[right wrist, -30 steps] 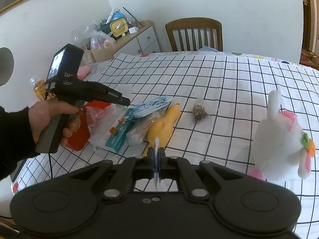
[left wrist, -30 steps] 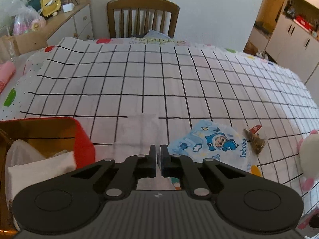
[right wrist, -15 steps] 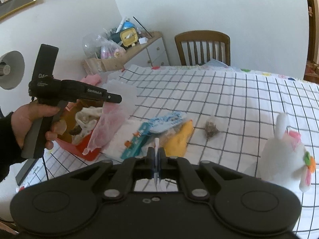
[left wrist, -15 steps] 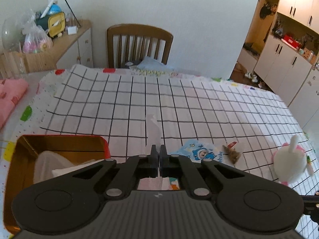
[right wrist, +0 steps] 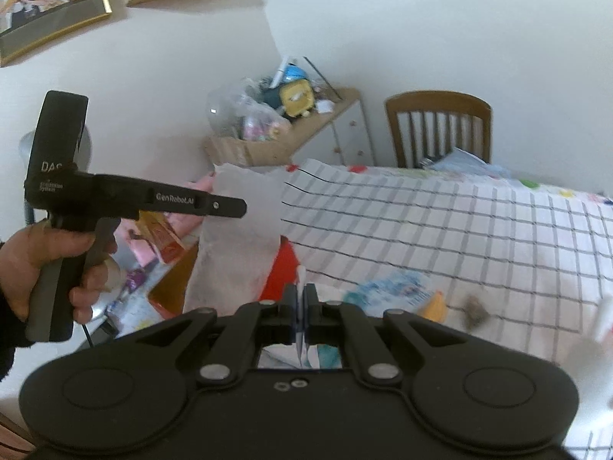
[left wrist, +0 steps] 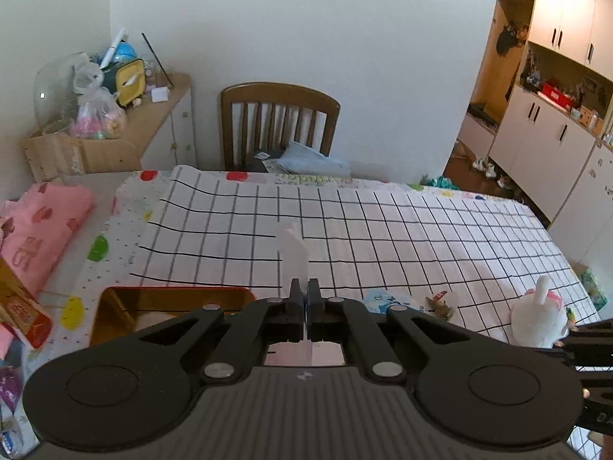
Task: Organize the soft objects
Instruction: 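Carry the plastic film and sachet over the red tin with both grippers, then open both grippers to drop the film and sachet into the tin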
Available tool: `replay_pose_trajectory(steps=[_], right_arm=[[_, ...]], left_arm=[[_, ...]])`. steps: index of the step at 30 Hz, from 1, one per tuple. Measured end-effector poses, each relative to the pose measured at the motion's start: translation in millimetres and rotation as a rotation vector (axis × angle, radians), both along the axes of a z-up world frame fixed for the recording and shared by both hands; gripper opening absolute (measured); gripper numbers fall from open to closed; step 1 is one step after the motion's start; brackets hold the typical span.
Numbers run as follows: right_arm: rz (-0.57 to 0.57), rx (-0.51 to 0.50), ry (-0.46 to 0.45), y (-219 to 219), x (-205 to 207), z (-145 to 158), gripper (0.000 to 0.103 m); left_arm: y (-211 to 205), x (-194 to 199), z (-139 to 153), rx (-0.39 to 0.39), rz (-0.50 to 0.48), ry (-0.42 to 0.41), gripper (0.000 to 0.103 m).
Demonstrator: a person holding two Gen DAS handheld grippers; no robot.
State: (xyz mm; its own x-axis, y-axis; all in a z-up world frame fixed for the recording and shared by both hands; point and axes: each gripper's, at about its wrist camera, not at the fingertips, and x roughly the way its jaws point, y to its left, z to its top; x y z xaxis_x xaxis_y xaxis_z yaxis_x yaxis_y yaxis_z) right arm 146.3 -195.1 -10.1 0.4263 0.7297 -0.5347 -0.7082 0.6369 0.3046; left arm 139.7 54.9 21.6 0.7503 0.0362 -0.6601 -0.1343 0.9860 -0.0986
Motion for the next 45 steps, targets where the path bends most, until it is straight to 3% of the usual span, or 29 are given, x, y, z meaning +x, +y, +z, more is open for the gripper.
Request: replay_pose_trajectory(steps=[12,24,32,45], right_arm=[[0.099,0.026,-0.042,71,4,22,0.003],[0.147,0.03,0.002,140,17,9,0.003],[0.129,0.041,0.064,172,35,-14,0.003],[0.053,-0.078,0.173,194,59,-64,0.007]], left_arm=[[59,-31,24,0.032,0.078,-0.035,0.001],[103,-31,16,0.096,0.108,-0.006,0.001],[116,-16,-17,0.143,0.089,0.056,0.001],[120,9,-80,0.092,0.017,0.201,0.001]])
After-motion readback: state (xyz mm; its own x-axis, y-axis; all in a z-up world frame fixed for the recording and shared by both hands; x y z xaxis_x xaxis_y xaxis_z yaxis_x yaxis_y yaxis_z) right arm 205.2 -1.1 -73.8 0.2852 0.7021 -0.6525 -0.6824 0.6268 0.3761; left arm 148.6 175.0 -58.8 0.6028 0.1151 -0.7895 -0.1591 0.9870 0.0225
